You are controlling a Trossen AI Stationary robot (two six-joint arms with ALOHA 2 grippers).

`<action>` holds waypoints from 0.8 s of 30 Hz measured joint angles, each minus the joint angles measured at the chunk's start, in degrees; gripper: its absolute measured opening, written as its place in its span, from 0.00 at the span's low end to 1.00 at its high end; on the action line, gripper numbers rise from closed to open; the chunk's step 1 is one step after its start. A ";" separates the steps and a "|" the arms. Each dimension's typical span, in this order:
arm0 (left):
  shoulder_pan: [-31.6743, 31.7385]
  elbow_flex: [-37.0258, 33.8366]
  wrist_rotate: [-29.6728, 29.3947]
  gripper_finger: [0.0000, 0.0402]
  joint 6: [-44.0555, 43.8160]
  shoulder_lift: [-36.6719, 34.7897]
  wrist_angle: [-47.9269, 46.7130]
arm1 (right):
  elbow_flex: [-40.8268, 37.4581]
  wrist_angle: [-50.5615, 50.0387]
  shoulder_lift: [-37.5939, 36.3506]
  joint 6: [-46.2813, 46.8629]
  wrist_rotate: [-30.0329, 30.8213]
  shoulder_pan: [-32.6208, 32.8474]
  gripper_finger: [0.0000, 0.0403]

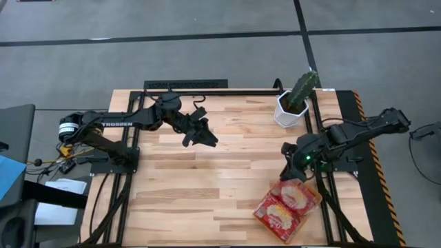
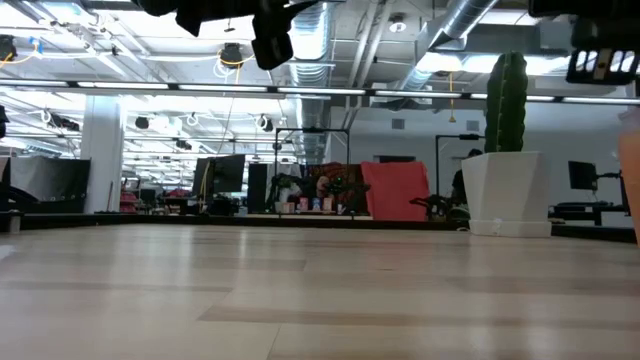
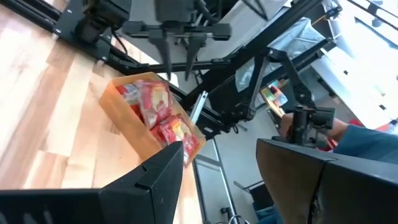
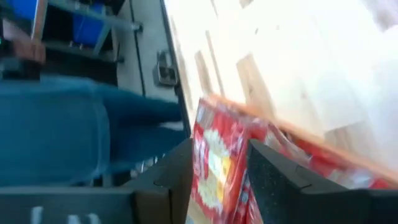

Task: Sort popcorn bags into baskets
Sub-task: Return to Home Position

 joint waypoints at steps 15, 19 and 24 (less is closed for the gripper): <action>0.42 0.06 -0.48 0.47 3.18 -0.43 -8.02 | 0.89 2.45 9.83 1.97 6.01 11.91 0.17; 3.61 2.52 -0.67 0.42 2.78 -3.15 -7.71 | 0.93 14.56 8.40 -1.96 9.57 8.39 0.17; 5.05 5.84 -1.07 0.34 4.32 -7.07 -6.11 | 0.93 24.78 4.40 -0.02 7.60 4.60 0.17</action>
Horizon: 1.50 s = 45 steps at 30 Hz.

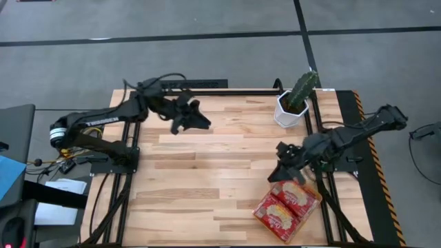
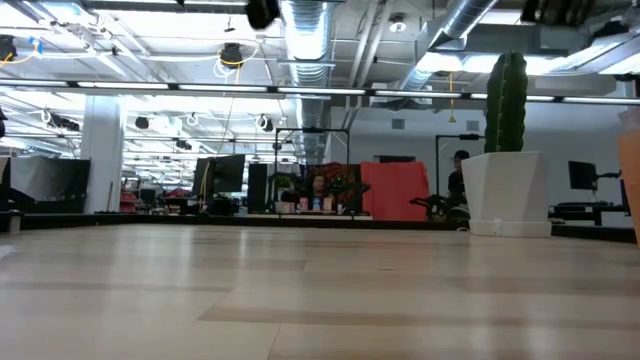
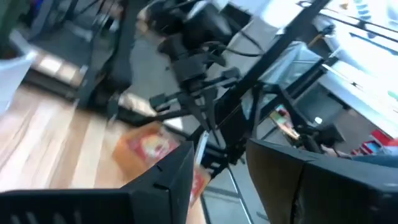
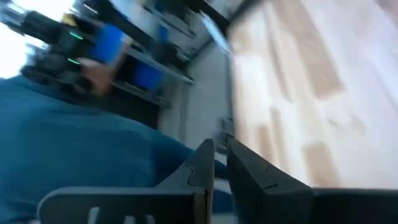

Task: Sort popcorn bags into baskets
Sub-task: Return to Home Position

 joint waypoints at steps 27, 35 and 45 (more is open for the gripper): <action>4.50 -19.04 -12.65 0.32 16.00 -24.46 2.12 | -5.29 26.26 -22.59 -30.29 -18.25 -23.48 0.17; 4.53 -35.55 -15.81 0.32 10.71 -38.02 7.71 | -17.01 26.50 -39.09 -28.61 -15.89 -26.38 0.17; 2.93 -49.61 -19.87 0.32 9.91 -50.48 8.30 | -37.80 40.79 -50.08 -26.15 -11.93 -25.89 0.17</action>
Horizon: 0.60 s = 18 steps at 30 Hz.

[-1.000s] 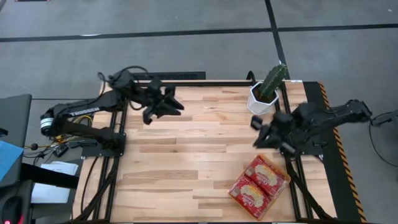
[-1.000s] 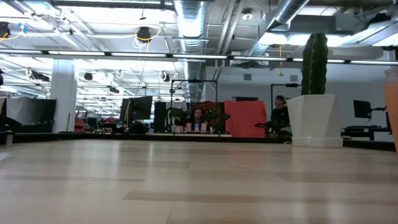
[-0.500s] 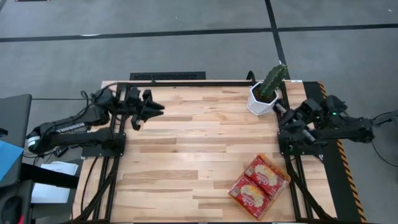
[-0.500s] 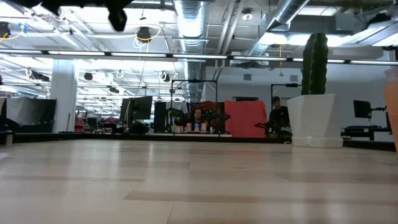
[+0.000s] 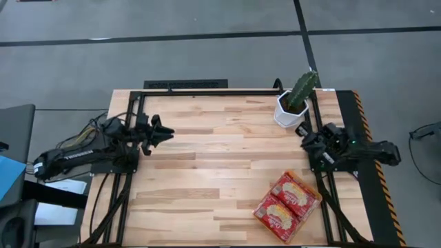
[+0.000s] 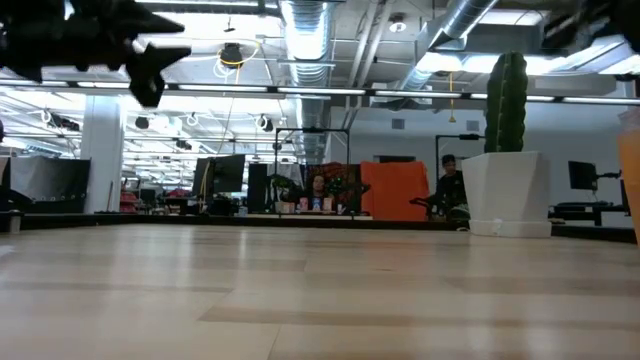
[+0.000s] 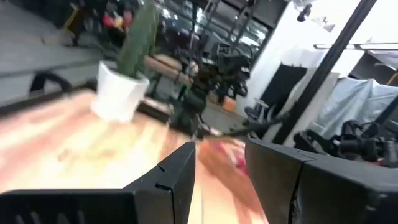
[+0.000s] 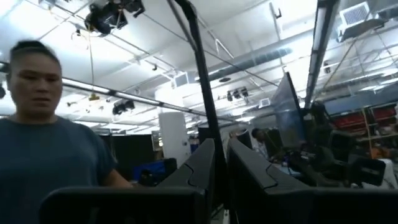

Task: Sort popcorn bags into baskets
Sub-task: Return to Home Position

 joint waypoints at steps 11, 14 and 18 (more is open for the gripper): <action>-3.66 -9.61 -5.42 0.32 1.64 -5.17 -0.32 | -2.70 -11.41 1.72 -9.16 5.01 0.68 0.17; -5.19 -9.63 -6.48 0.32 3.09 -5.16 -1.05 | -2.70 -15.68 1.72 -10.33 6.02 0.68 0.17; -6.95 -9.65 -7.98 0.32 3.74 -5.17 -1.07 | -2.70 -19.44 1.71 -10.60 7.78 0.62 0.17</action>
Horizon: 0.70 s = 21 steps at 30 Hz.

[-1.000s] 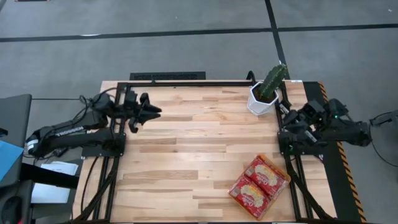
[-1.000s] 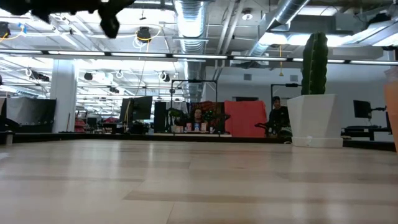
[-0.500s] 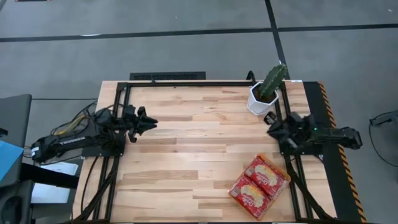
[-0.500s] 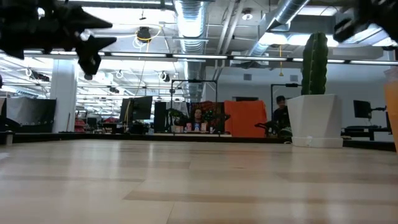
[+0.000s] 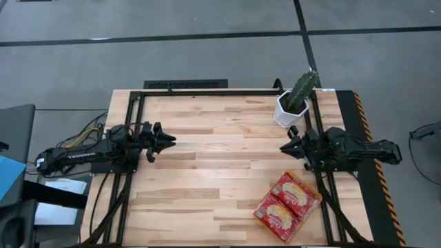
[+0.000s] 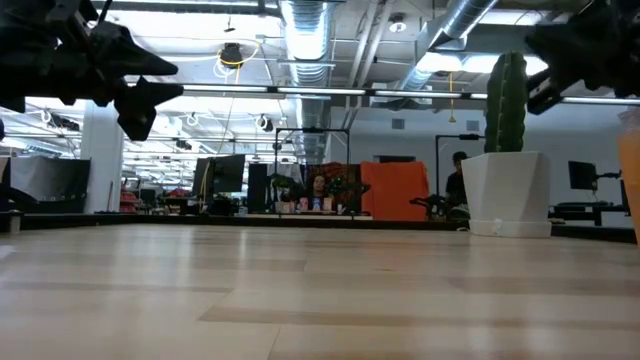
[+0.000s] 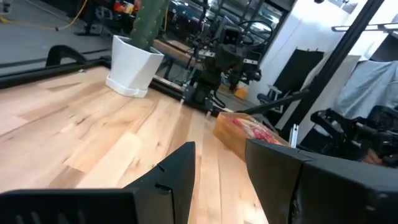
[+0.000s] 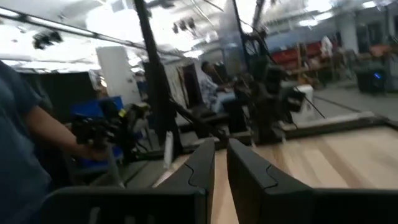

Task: Sort popcorn bags into baskets
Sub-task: Return to Home Position

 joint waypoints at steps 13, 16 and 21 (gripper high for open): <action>-0.52 -0.11 0.03 0.32 -7.82 0.03 -7.02 | 0.11 -11.64 0.02 0.47 1.27 0.00 0.17; -0.52 -0.11 -0.02 0.32 -7.21 0.05 -11.44 | 0.11 -11.72 0.00 0.47 1.28 0.00 0.17; -0.52 -0.11 -0.30 0.32 -6.11 0.21 -17.64 | 0.11 -11.91 0.00 0.50 1.27 0.00 0.17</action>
